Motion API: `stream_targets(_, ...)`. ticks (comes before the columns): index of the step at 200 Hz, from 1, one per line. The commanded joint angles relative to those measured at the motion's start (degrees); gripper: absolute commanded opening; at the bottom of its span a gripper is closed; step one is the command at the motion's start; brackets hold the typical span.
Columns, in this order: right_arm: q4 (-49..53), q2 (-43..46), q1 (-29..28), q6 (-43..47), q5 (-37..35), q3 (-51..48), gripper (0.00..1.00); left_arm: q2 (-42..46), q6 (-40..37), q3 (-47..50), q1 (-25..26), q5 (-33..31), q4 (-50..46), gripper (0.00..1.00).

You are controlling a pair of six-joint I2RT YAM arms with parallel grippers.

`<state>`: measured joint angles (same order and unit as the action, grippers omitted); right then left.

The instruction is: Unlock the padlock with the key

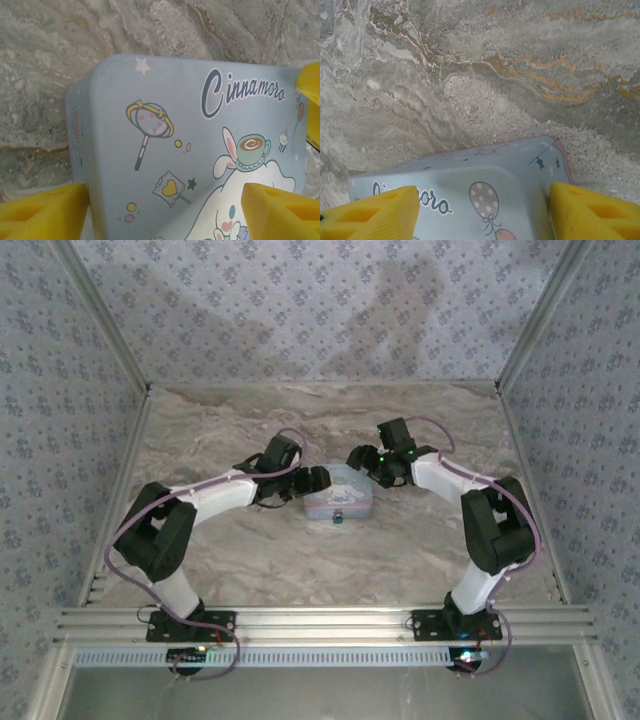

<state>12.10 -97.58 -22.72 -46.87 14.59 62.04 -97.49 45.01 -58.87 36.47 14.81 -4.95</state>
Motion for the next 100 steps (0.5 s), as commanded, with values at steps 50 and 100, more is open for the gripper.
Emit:
stream_targets(50,7.13,2.93,1.33,4.95,2.21,2.38,0.81,7.04,-1.87,2.45,-1.23,-1.48,0.42,0.84)
stream_targets(100,12.49,8.74,1.92,9.16,-0.62,1.73,0.81,19.31,-2.83,8.60,-3.26,-6.19,-7.26,0.83)
